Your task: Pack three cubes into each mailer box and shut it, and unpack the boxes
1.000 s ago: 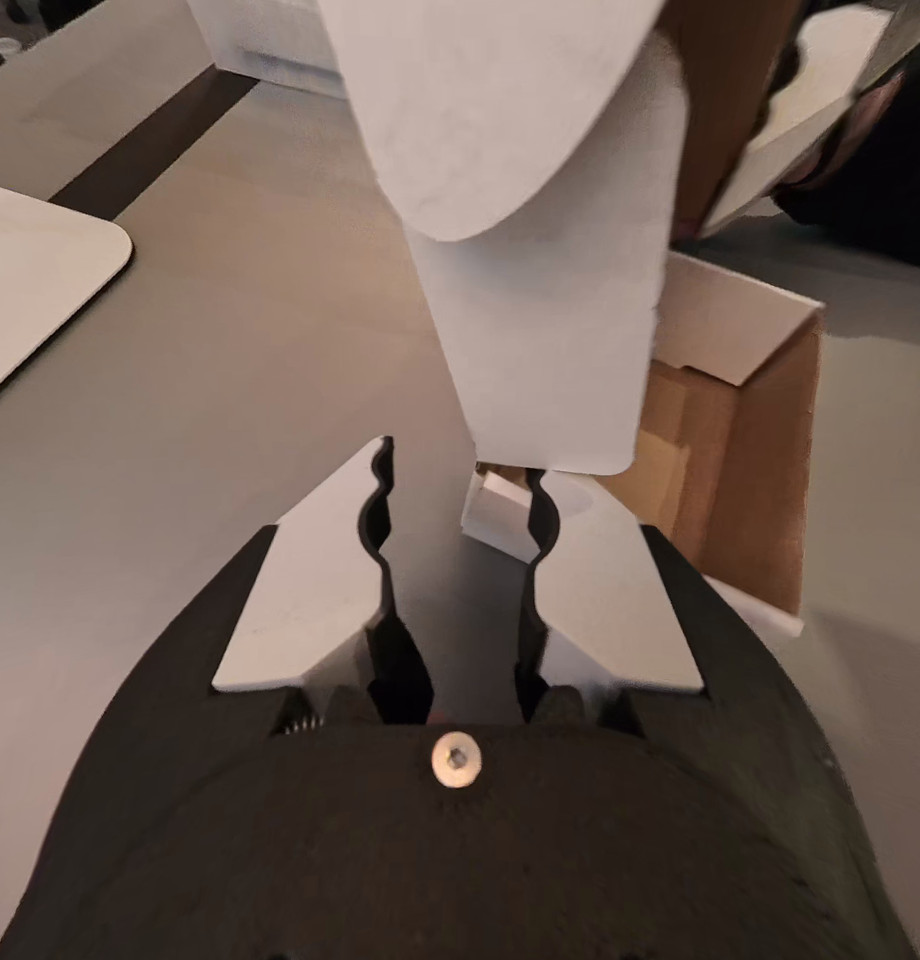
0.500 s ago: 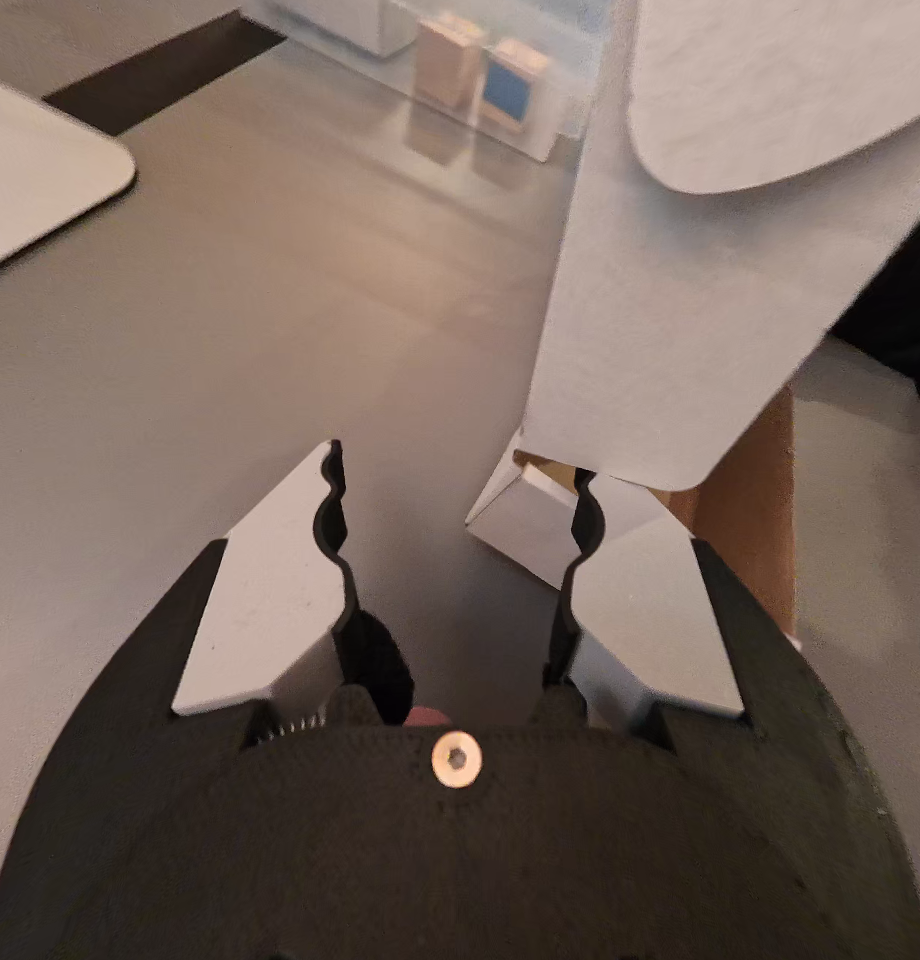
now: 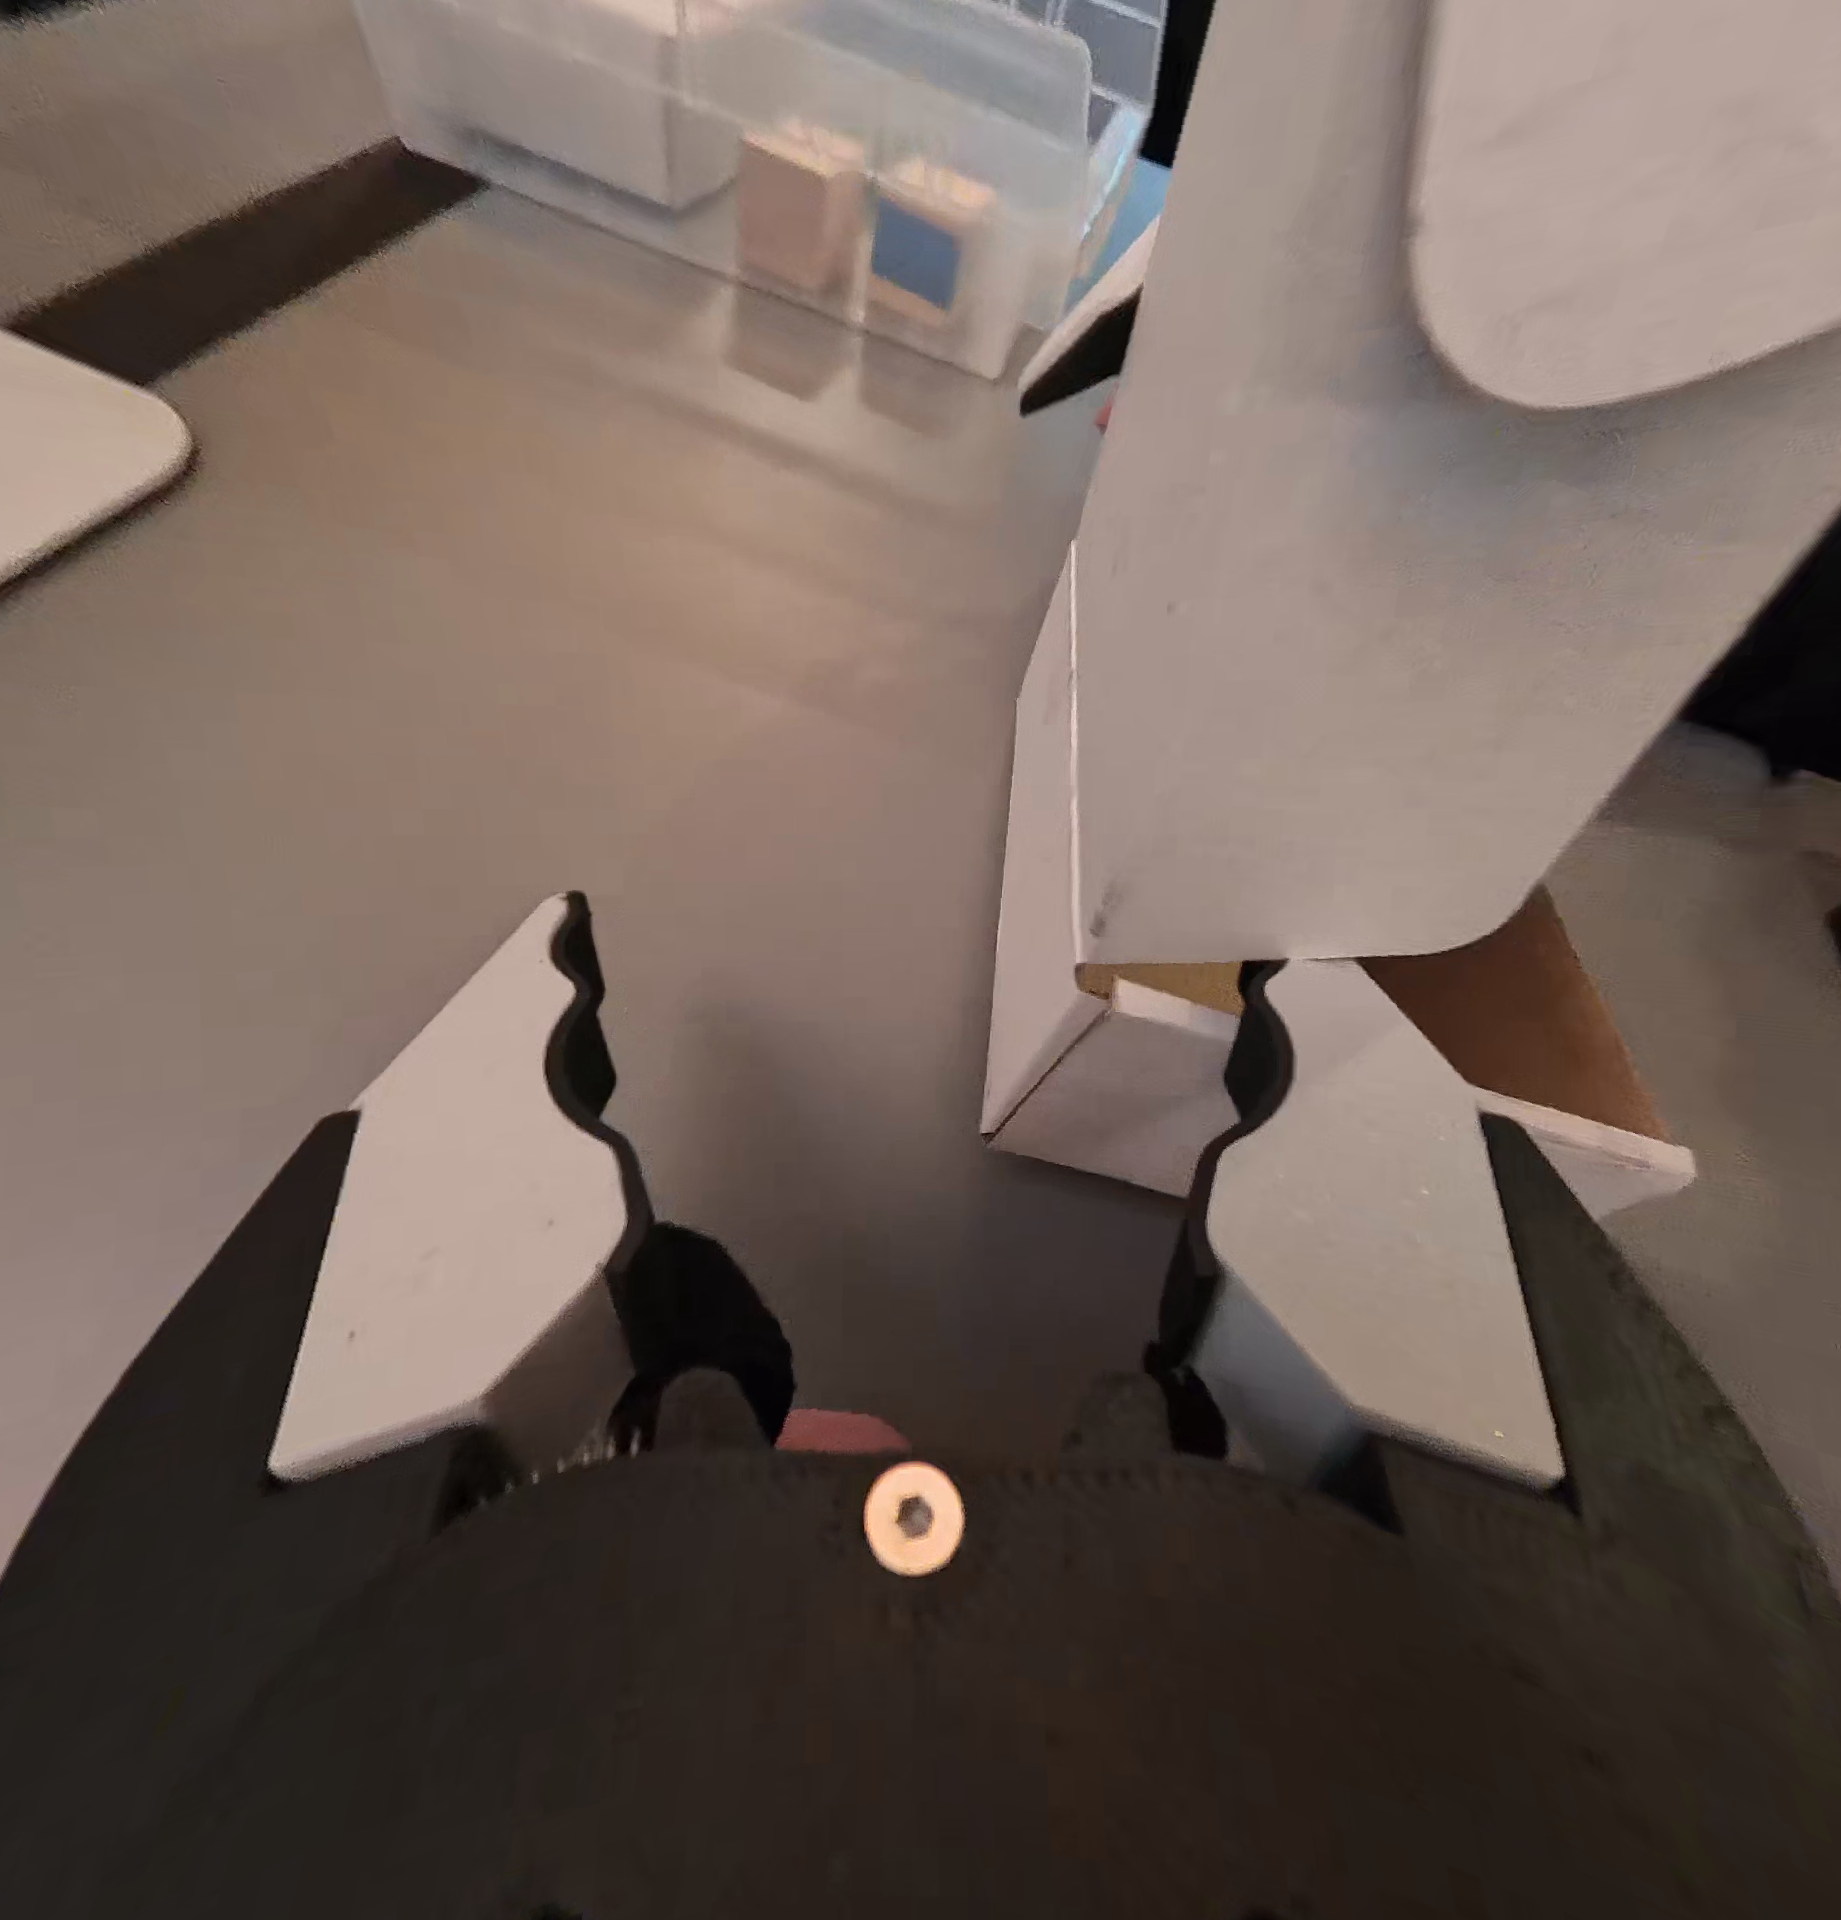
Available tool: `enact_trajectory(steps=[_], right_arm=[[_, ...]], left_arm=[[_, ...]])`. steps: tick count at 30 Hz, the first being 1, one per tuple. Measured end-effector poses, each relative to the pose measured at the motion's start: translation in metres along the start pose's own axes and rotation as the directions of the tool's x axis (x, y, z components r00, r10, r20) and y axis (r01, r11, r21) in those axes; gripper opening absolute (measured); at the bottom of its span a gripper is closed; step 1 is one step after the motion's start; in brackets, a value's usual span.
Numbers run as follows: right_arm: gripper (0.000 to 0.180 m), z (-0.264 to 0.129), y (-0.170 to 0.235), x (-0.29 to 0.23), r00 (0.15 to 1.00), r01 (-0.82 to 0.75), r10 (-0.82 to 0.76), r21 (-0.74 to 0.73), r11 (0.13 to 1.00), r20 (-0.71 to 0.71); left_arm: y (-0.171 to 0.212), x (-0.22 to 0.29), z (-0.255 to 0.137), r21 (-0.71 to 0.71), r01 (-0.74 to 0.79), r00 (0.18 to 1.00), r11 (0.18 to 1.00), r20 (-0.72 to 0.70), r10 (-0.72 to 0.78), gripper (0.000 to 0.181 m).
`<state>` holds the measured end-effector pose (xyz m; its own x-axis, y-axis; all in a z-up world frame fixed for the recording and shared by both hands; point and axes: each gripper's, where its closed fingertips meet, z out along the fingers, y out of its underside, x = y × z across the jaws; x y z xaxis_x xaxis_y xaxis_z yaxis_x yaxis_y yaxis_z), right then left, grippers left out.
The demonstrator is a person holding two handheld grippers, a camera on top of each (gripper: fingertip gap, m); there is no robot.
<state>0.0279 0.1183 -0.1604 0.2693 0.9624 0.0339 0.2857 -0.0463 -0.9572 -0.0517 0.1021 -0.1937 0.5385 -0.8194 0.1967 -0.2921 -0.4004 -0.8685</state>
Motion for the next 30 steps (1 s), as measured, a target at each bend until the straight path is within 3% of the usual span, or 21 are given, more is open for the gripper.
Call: enact_trajectory(steps=[2,7,9,14,18,20,23,25,30], right_arm=[[0.052,0.001,-0.001,0.003,0.999,-0.001,0.001,0.004,1.0,-0.035],[0.052,0.008,0.002,0.008,0.992,0.03,-0.033,-0.031,0.999,-0.124],[0.052,0.012,0.003,0.005,0.985,0.087,-0.094,-0.058,0.995,-0.144],[0.052,0.01,0.004,0.007,0.985,0.114,-0.121,-0.063,0.992,-0.12],[0.052,0.008,0.011,-0.01,0.971,0.236,-0.239,-0.118,0.965,-0.006],[0.064,0.009,0.021,-0.02,0.956,0.293,-0.289,-0.167,0.941,0.049],[0.068,0.005,0.025,-0.036,0.936,0.347,-0.326,-0.195,0.917,0.129],[0.074,-0.002,0.032,-0.046,0.93,0.347,-0.304,-0.224,0.911,0.206],[0.083,-0.024,0.028,-0.048,0.935,0.314,-0.258,-0.225,0.922,0.245]], left_arm=[[0.003,-0.012,0.0,-0.061,-0.103,0.986,0.993,0.123,0.11,0.12],[-0.01,0.015,-0.001,0.018,-0.088,0.996,0.996,-0.006,0.088,0.133],[-0.011,0.02,-0.001,0.017,-0.101,0.995,0.995,-0.017,0.102,0.149],[-0.01,0.023,-0.014,0.017,-0.092,0.993,0.996,-0.066,0.093,0.127],[-0.003,0.027,-0.018,-0.022,-0.115,0.99,0.993,-0.089,0.113,0.118],[0.0,0.034,-0.014,-0.044,-0.135,0.986,0.99,-0.103,0.13,0.121],[0.011,0.039,-0.007,-0.132,-0.248,0.968,0.96,-0.062,0.241,0.121],[0.012,0.043,-0.008,-0.139,-0.248,0.968,0.959,-0.074,0.239,0.122],[0.011,0.043,-0.027,-0.086,-0.183,0.979,0.979,-0.104,0.174,0.122]])
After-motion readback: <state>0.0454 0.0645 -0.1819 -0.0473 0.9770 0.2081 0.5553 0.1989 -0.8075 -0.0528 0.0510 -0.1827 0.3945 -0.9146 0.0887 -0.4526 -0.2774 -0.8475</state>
